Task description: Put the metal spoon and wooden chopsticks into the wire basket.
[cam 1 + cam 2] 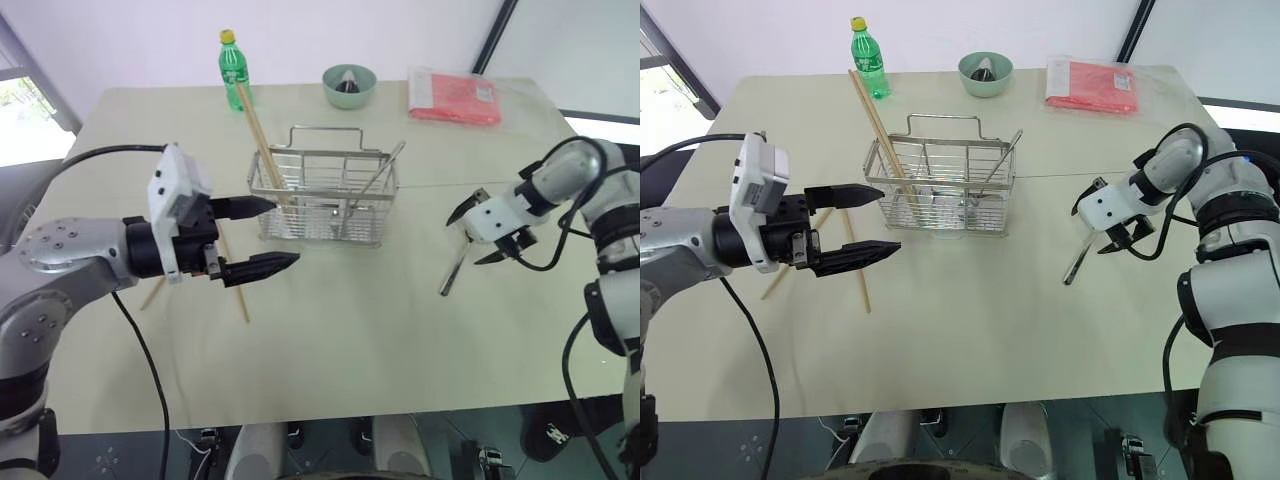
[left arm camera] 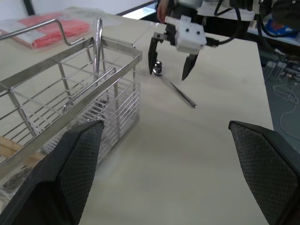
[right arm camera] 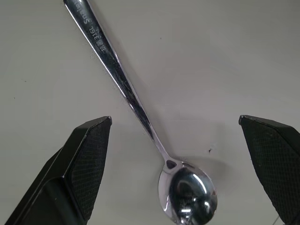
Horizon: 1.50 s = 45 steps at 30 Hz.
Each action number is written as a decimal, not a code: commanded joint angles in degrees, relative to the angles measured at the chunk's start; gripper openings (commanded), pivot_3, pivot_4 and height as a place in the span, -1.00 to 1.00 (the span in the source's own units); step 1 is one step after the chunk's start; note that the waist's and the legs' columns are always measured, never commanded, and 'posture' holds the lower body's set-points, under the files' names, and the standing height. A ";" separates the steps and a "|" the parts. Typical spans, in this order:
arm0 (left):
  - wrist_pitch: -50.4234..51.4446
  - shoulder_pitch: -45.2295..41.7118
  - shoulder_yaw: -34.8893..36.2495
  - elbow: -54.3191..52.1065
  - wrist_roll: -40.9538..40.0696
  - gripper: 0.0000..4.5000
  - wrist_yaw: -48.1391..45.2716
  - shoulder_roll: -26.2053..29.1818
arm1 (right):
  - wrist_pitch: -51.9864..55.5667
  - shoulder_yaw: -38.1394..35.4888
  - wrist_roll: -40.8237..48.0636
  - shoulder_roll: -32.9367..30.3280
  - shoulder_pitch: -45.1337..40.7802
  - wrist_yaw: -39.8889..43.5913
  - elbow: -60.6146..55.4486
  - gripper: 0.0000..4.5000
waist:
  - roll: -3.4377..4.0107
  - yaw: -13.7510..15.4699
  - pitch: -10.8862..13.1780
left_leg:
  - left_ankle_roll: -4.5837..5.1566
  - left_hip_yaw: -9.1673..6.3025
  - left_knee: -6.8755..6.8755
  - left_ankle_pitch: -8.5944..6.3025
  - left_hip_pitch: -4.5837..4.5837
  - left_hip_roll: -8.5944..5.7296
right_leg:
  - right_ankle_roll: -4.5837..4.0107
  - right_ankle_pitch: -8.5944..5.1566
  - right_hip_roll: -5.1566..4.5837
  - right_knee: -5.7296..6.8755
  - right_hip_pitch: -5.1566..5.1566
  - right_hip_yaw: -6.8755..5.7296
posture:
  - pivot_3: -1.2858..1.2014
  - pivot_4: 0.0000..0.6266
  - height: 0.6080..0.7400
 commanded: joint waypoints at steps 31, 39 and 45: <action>-3.22 -11.55 -0.87 8.88 2.61 1.00 1.78 -0.52 | 48.52 -4.80 57.79 -5.60 18.43 9.89 -52.09 -0.99 | 0.03 0.11 0.05 | -0.14 -0.11 0.31 0.10 0.22 -0.01 | 0.10 -0.03 -0.25 0.90 -0.02 0.14 | 0.03 -0.52 0.09; -5.75 -15.03 -3.78 13.78 7.72 1.00 -3.01 -2.32 | 88.42 -23.83 77.40 2.28 11.36 -16.05 -64.34 -0.99 | 0.01 0.38 0.03 | 0.18 -0.14 0.26 -0.15 0.18 0.02 | -0.02 -0.06 -0.27 0.73 -0.10 0.12 | 0.03 -0.52 0.09; -6.42 -16.80 -4.29 15.30 9.84 1.00 -4.55 -4.31 | 81.92 -27.91 66.01 10.71 8.72 -28.91 -56.31 -0.99 | -0.02 1.32 0.02 | -0.13 0.00 0.26 0.05 0.09 0.01 | 0.15 0.08 -0.23 0.70 -0.17 0.10 | 0.03 -0.52 0.09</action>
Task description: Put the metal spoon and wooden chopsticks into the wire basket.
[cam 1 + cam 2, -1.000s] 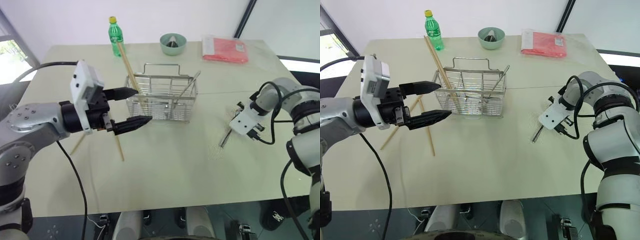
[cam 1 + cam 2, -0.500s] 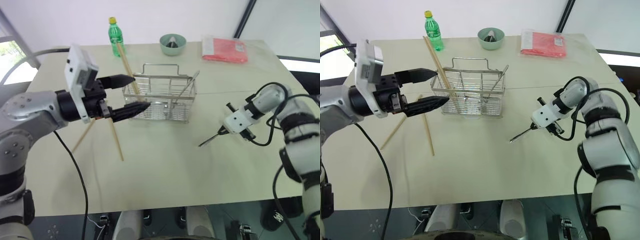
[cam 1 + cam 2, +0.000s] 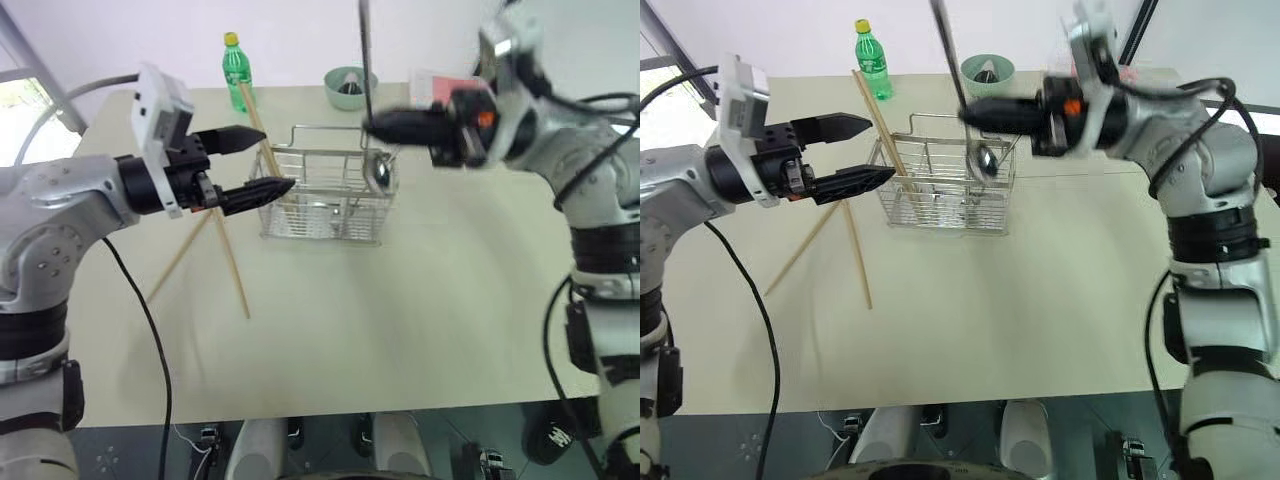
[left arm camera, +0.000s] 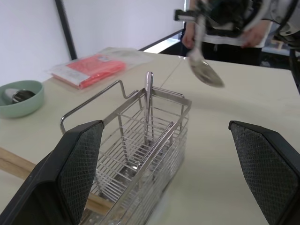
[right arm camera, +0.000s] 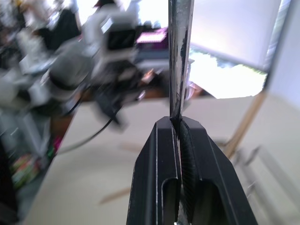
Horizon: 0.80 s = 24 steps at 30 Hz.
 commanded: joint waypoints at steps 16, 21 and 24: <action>-0.24 -1.88 3.33 -0.77 1.44 1.00 0.63 -0.18 | -5.68 -5.54 -11.70 7.54 6.49 -4.83 3.59 -0.18 | -0.02 0.29 0.01 | 0.15 0.06 0.03 0.07 -0.08 -0.01 | 0.05 0.02 0.16 0.07 -0.02 -0.02 | 0.03 -0.52 0.09; -0.38 -1.40 4.43 0.11 2.33 1.00 2.06 -0.40 | -3.08 -8.77 -10.51 8.00 6.44 -7.71 2.06 0.96 | -0.02 0.29 0.01 | 0.06 0.05 0.04 0.02 -0.08 -0.02 | 0.05 0.01 0.16 0.06 -0.01 -0.02 | 0.03 -0.52 0.09; 0.29 -1.99 7.04 1.70 1.85 1.00 4.96 -0.84 | -0.17 -11.70 -8.28 7.35 5.80 -8.78 0.43 0.99 | -0.02 0.22 0.01 | 0.06 0.04 0.04 0.02 -0.08 -0.01 | 0.04 0.01 0.16 0.07 -0.01 -0.02 | 0.03 -0.52 0.09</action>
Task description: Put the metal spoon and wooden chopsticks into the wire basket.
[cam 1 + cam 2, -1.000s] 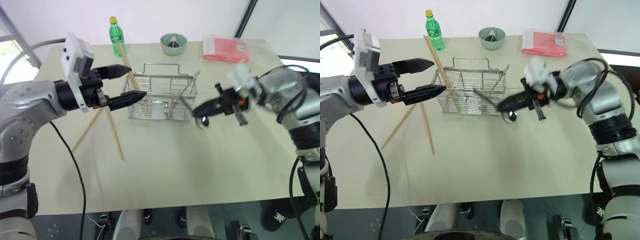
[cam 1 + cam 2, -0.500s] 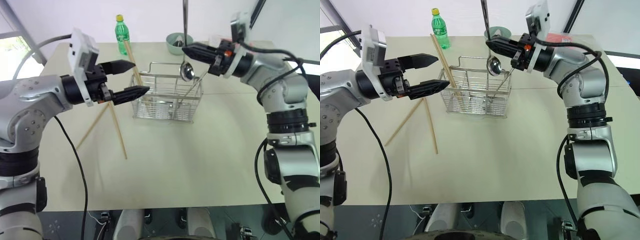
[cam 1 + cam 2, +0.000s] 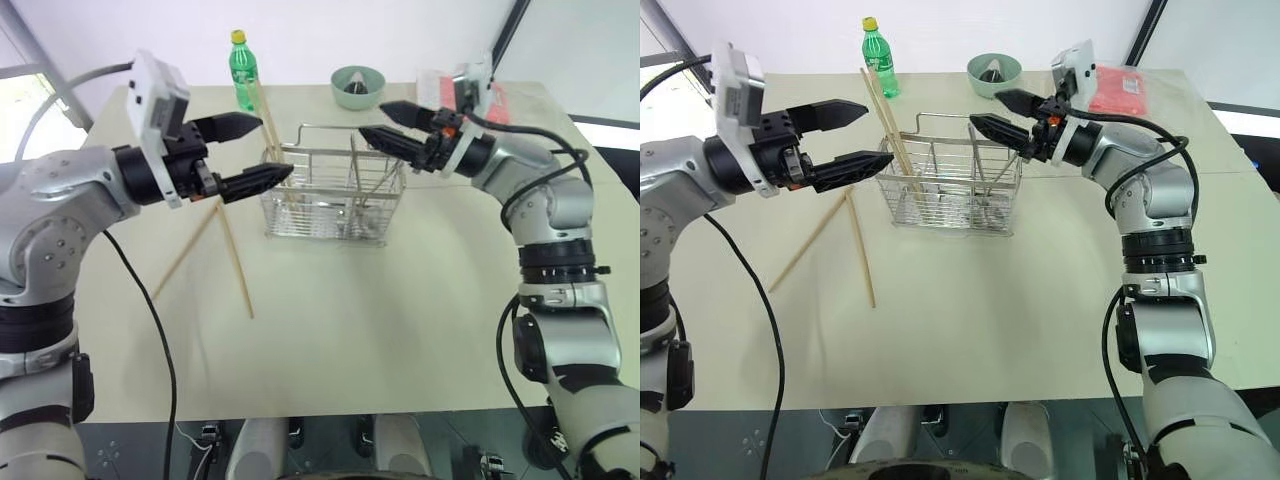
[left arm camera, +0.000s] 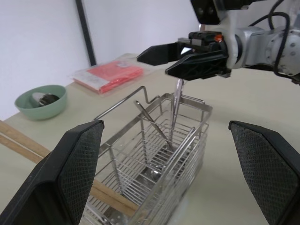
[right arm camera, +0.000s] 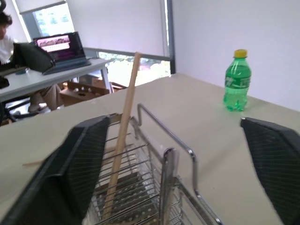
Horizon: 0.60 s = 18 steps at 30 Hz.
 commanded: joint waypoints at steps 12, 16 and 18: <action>9.65 -3.61 3.26 20.88 12.24 1.00 17.26 5.78 | 25.05 -13.87 27.08 -13.45 3.68 10.25 -21.67 0.99 | -0.09 0.23 -0.04 | 0.43 -0.03 -0.01 -0.27 0.03 0.00 | 0.02 -0.01 0.00 -0.01 0.04 -0.06 | 0.03 -0.52 0.09; 14.49 0.31 -1.30 21.26 15.51 1.00 15.71 7.10 | 26.75 -14.38 28.90 -15.88 9.94 10.59 -26.81 0.99 | -0.11 0.14 -0.04 | 0.45 -0.02 -0.01 -0.32 0.06 0.00 | 0.01 -0.01 -0.12 -0.14 0.10 -0.08 | 0.03 -0.52 0.09; 16.45 2.61 -1.31 19.55 13.88 1.00 12.77 7.08 | 26.63 -14.90 29.09 -15.79 11.46 9.13 -27.62 0.99 | -0.11 0.06 -0.03 | 0.44 -0.01 -0.03 -0.32 0.02 0.01 | -0.01 -0.01 -0.24 -0.14 -0.01 -0.07 | 0.03 -0.52 0.09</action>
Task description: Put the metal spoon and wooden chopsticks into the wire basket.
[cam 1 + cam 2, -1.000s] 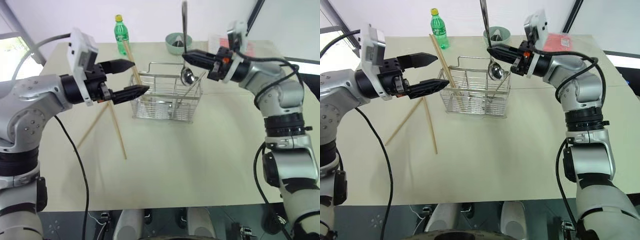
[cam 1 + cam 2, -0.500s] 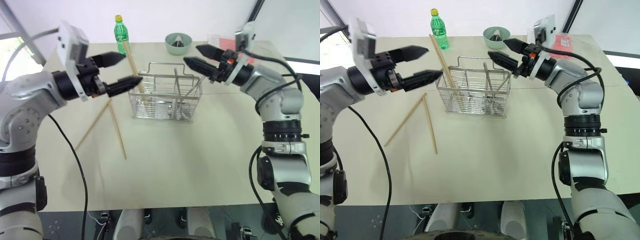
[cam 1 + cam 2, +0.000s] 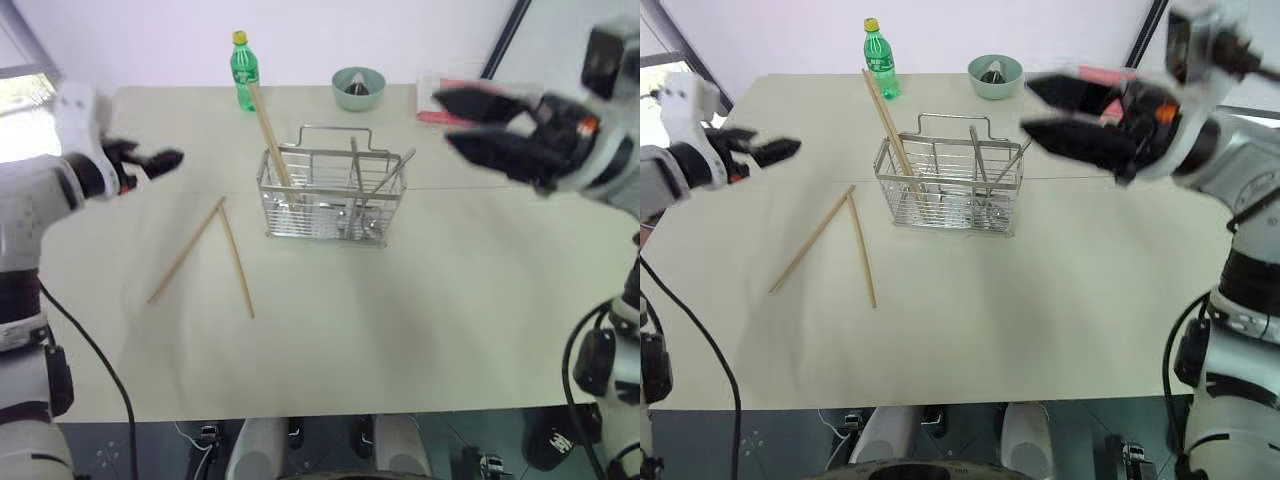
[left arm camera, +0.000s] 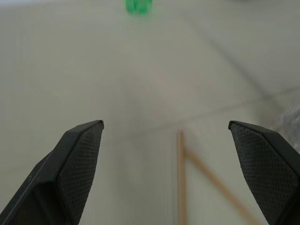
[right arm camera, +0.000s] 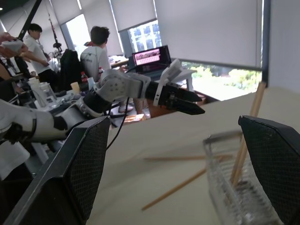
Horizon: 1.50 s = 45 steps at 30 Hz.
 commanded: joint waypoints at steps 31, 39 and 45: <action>-26.38 -13.54 -19.29 42.74 28.76 0.15 -15.58 -12.23 | -2.89 -11.25 11.61 -6.19 16.17 -11.08 -14.27 1.00 | 0.01 0.12 -0.14 | 0.02 0.13 -0.26 -0.09 0.02 0.11 | 0.07 0.44 -0.25 -0.85 0.20 -0.28 | 0.03 -0.52 0.09; -27.78 -13.58 -15.79 43.74 29.20 -0.97 -13.07 -13.03 | -4.12 -10.25 11.05 -6.55 15.89 -11.31 -13.18 1.00 | 0.03 0.01 -0.15 | 0.02 0.13 -0.26 -0.09 0.02 0.12 | 0.08 0.44 -0.25 -0.85 0.20 -0.28 | 0.03 -0.52 0.09; -34.27 -14.95 -1.29 40.80 23.57 -0.97 -0.43 -12.43 | -4.84 -9.19 10.64 -6.28 15.63 -11.37 -12.44 1.00 | -0.10 0.01 -0.07 | 0.03 0.13 -0.25 -0.08 -0.05 0.16 | 0.16 0.49 -0.23 -0.84 0.14 -0.31 | 0.03 -0.52 0.09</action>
